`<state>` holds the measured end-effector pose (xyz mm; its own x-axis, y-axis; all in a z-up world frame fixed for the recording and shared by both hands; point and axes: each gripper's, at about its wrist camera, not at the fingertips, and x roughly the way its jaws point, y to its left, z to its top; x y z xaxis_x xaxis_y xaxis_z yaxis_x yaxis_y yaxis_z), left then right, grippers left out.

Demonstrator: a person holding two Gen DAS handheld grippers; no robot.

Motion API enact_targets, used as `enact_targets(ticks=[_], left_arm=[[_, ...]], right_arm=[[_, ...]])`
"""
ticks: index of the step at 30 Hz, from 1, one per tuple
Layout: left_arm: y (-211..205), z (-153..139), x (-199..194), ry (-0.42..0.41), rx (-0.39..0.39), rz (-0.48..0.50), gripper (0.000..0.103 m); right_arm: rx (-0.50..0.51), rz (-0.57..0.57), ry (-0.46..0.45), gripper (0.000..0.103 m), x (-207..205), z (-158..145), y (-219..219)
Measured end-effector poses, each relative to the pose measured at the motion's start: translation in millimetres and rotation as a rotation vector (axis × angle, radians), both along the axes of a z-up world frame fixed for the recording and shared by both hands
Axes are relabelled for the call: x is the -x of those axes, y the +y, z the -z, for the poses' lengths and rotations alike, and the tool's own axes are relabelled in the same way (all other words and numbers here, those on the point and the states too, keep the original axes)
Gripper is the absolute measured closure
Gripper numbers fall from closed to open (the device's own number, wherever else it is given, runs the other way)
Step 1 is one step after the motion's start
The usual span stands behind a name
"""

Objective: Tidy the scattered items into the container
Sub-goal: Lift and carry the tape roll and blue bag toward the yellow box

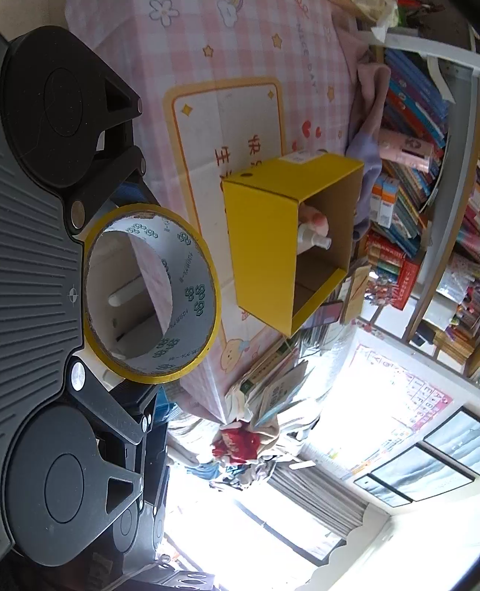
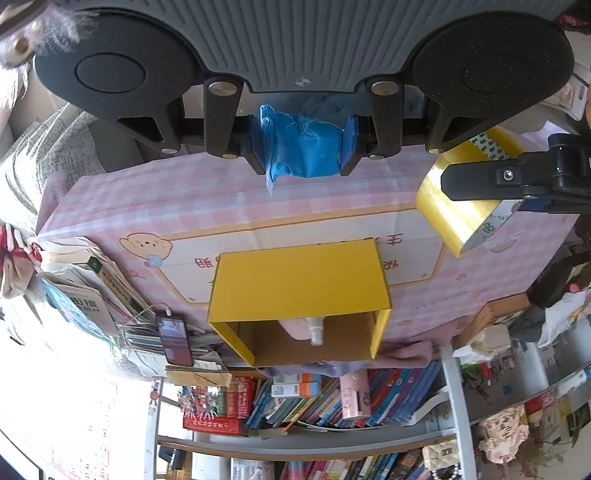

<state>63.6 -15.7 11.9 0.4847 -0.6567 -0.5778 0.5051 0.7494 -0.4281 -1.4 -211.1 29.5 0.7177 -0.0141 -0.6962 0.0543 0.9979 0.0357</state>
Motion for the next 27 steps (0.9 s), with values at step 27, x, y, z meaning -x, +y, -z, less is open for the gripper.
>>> enact_targets(ticks=[27], left_arm=[[-70, -3, -52, -0.061, -0.028, 0.075, 0.013]], right_arm=[[-0.014, 0.019, 0.000, 0.065, -63, 9, -61]])
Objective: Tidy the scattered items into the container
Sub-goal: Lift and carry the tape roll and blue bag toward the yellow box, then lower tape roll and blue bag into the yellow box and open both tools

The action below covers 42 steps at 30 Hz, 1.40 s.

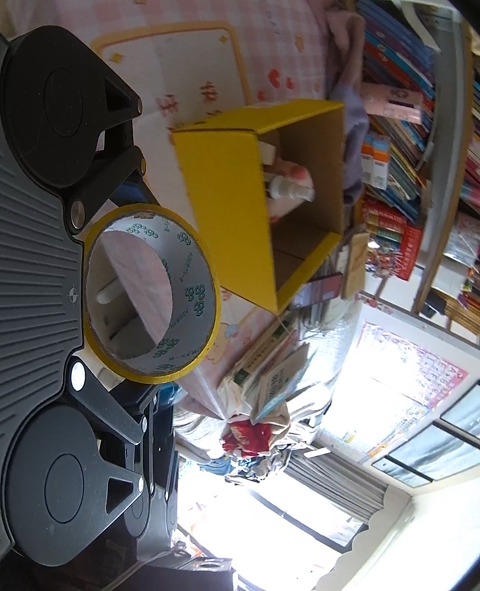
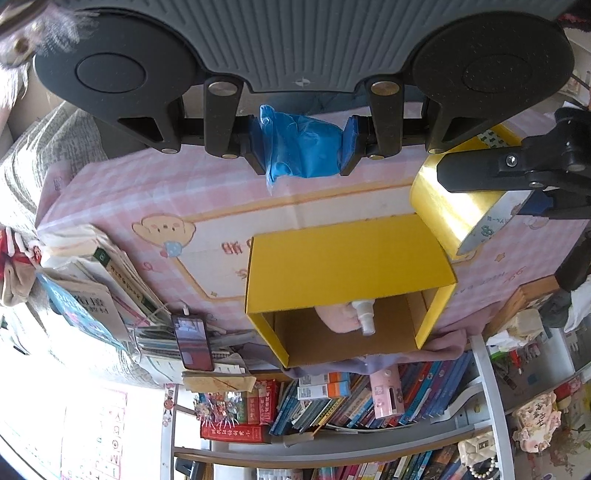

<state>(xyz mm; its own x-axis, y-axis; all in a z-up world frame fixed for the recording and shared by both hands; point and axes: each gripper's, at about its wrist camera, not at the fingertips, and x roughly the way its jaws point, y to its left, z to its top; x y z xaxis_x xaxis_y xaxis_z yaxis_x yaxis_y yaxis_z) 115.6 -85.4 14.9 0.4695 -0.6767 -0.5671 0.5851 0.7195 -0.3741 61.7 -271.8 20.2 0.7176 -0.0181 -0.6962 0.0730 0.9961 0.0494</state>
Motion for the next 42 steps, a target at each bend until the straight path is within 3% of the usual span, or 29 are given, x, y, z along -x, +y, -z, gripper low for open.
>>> enact_targets(ticks=[8, 16, 26, 33, 42], left_arm=[[-18, -21, -32, -0.106, 0.024, -0.032, 0.013], [-34, -42, -67, -0.182, -0.018, -0.133, 0.013], [-41, -49, -138, -0.209, -0.126, -0.313, 0.013], [-60, -32, -213, -0.111, -0.189, -0.326, 0.013], [-71, 18, -280, 0.138, -0.237, -0.380, 0.013]], right_arm=[[0.012, -0.043, -0.101, 0.065, -47, -20, -27], [0.034, -0.183, -0.191, 0.065, -108, -40, -41], [0.076, -0.413, -0.175, 0.065, -194, -25, -42], [0.155, -0.597, -0.087, 0.065, -248, 4, -29], [0.203, -0.781, 0.064, 0.064, -277, 32, -16]])
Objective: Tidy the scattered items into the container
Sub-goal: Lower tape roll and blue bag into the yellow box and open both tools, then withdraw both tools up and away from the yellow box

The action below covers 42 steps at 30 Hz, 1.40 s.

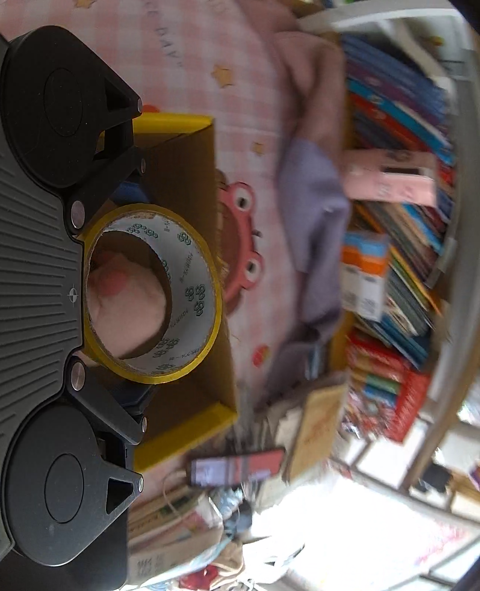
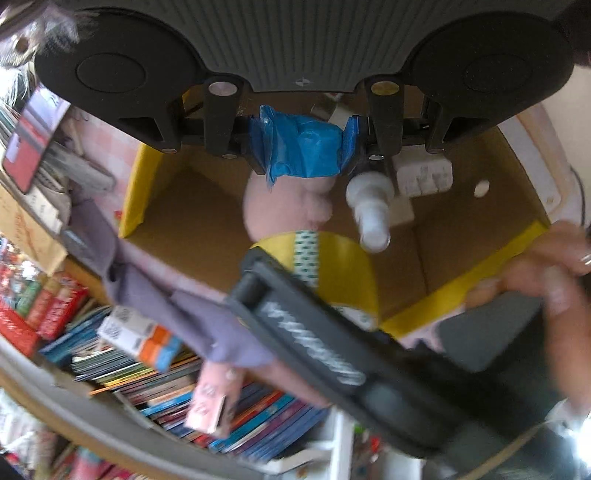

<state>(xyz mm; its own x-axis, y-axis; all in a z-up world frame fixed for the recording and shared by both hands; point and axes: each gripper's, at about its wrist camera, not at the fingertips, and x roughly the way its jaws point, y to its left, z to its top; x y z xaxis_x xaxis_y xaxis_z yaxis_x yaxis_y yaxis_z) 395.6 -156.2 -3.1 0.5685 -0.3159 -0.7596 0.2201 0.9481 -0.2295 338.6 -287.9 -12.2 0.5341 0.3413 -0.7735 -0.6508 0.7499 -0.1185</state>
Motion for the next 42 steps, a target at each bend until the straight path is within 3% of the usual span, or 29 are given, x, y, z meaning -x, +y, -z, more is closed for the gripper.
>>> enact_targets(ticks=[7, 12, 15, 20, 25, 32, 42], left_arm=[[-12, 16, -12, 0.056, -0.060, 0.008, 0.013], [-17, 17, -12, 0.047, -0.094, 0.023, 0.012], [-17, 10, -6, 0.008, -0.116, 0.031, 0.011], [-16, -13, 11, -0.079, -0.144, 0.042, 0.011], [-13, -46, 48, -0.233, -0.187, 0.040, 0.007], [12, -70, 110, -0.381, -0.122, -0.097, 0.006], [55, -55, 188, -0.411, -0.065, -0.335, 0.002]], right_arm=[[0.007, -0.040, 0.044, 0.064, -11, 10, 1], [-0.010, -0.047, 0.053, 0.059, -14, 11, -1], [-0.036, -0.049, 0.037, 0.043, -13, 7, -3], [-0.077, -0.035, 0.003, 0.038, -8, -1, -7], [-0.135, 0.018, -0.076, 0.028, 6, -17, -15], [-0.194, 0.149, -0.182, 0.020, 34, -37, -25], [-0.243, 0.280, -0.262, 0.017, 82, -52, -23]])
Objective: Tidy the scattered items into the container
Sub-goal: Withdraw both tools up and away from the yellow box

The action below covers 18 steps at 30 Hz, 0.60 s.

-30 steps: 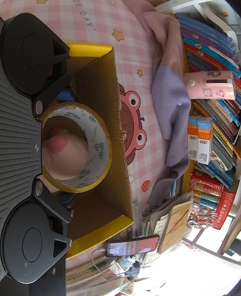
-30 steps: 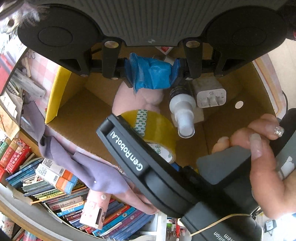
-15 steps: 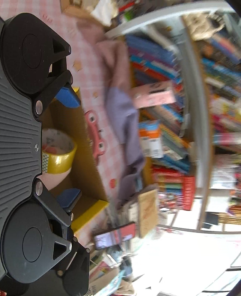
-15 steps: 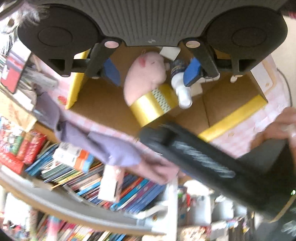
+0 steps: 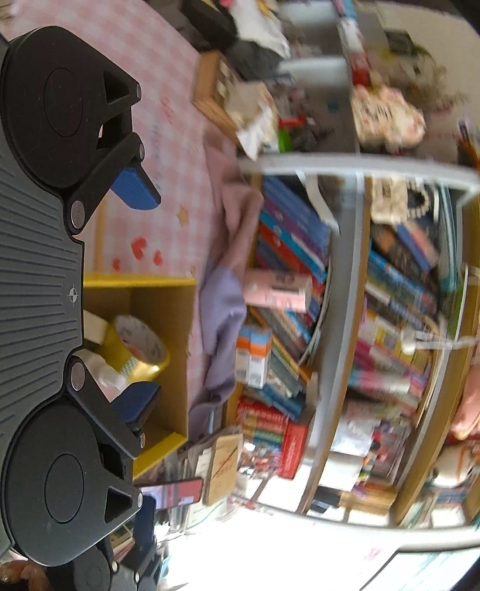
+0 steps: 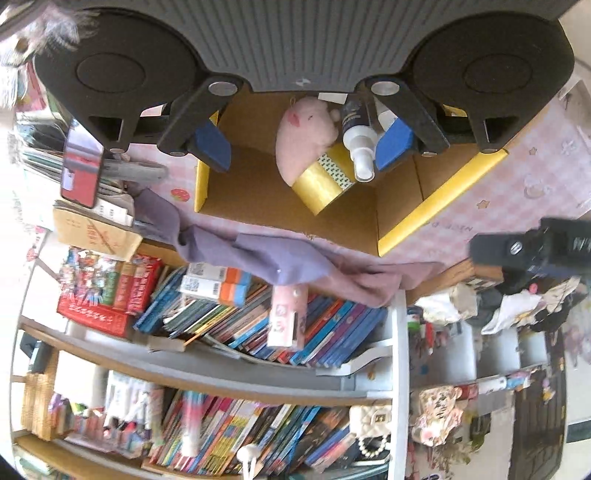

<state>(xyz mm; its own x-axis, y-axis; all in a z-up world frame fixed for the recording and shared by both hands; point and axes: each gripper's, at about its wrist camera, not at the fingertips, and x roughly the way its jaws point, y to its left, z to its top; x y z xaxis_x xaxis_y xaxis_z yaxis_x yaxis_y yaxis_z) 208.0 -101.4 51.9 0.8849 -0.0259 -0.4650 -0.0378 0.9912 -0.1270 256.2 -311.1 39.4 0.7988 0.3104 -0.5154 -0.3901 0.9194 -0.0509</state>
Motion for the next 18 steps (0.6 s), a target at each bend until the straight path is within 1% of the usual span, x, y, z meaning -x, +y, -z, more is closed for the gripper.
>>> enact_targets(ticks=[4, 6, 8, 14, 18], left_arm=[[13, 11, 24, 0.032, 0.008, -0.081, 0.002], [17, 13, 36, 0.034, -0.001, -0.115, 0.002], [19, 14, 50, 0.026, -0.015, -0.139, 0.002], [21, 16, 89, 0.001, -0.084, -0.138, 0.001], [24, 24, 116, 0.026, -0.100, -0.112, 0.000]], right_arm=[[-0.013, 0.051, -0.020, 0.016, 23, 0, 7], [0.005, 0.073, -0.035, 0.014, 37, 2, 12], [0.020, 0.085, -0.030, 0.013, 49, 4, 17], [0.022, 0.093, -0.007, 0.011, 85, 7, 31], [0.027, 0.112, 0.010, 0.011, 112, 11, 40]])
